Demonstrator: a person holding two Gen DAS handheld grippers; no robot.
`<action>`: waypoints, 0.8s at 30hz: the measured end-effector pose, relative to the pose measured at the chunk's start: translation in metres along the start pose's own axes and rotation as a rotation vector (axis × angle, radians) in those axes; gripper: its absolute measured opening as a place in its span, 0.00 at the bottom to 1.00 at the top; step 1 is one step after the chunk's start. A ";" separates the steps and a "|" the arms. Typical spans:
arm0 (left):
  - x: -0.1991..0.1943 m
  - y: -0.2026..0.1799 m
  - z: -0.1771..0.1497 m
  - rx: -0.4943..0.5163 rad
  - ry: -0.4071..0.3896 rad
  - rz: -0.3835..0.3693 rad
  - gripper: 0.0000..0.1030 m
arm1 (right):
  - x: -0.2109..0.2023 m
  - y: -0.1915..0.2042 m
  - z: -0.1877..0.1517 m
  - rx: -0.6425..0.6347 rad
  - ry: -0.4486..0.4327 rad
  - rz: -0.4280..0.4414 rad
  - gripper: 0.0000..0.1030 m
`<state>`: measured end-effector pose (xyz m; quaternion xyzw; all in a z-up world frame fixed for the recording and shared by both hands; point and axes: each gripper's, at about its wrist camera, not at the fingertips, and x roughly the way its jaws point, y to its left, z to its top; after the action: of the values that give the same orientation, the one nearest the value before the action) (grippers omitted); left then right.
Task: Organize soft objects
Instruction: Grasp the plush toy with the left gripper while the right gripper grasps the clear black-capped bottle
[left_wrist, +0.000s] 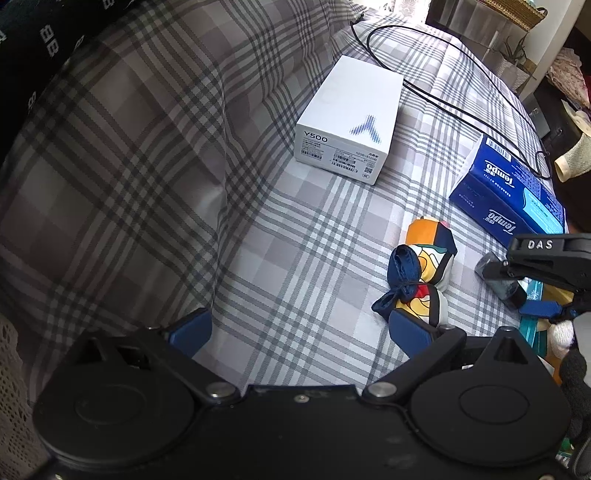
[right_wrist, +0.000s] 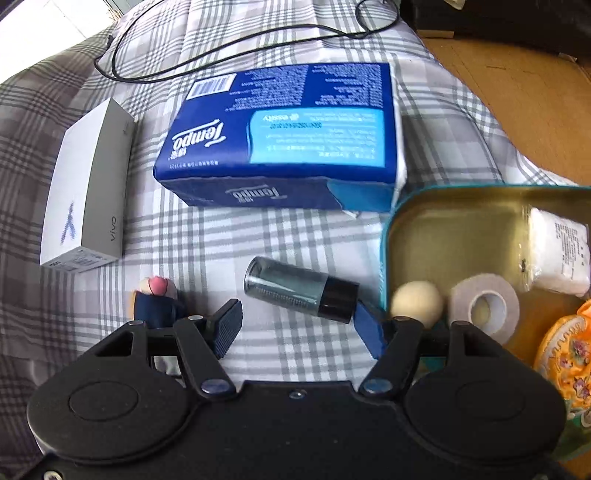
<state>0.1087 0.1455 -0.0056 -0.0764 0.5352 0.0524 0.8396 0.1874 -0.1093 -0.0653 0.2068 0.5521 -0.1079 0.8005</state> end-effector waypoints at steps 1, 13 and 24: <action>0.000 0.000 0.000 0.000 0.001 0.001 0.99 | 0.002 0.002 0.001 -0.006 -0.004 -0.006 0.63; 0.007 -0.001 -0.001 0.002 0.011 0.015 0.99 | 0.018 0.022 0.004 -0.061 -0.041 -0.071 0.66; 0.013 -0.008 0.000 0.023 0.026 0.016 0.99 | 0.008 -0.001 0.003 0.033 -0.021 -0.001 0.65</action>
<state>0.1153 0.1374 -0.0174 -0.0630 0.5471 0.0518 0.8331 0.1925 -0.1116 -0.0718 0.2184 0.5418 -0.1196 0.8028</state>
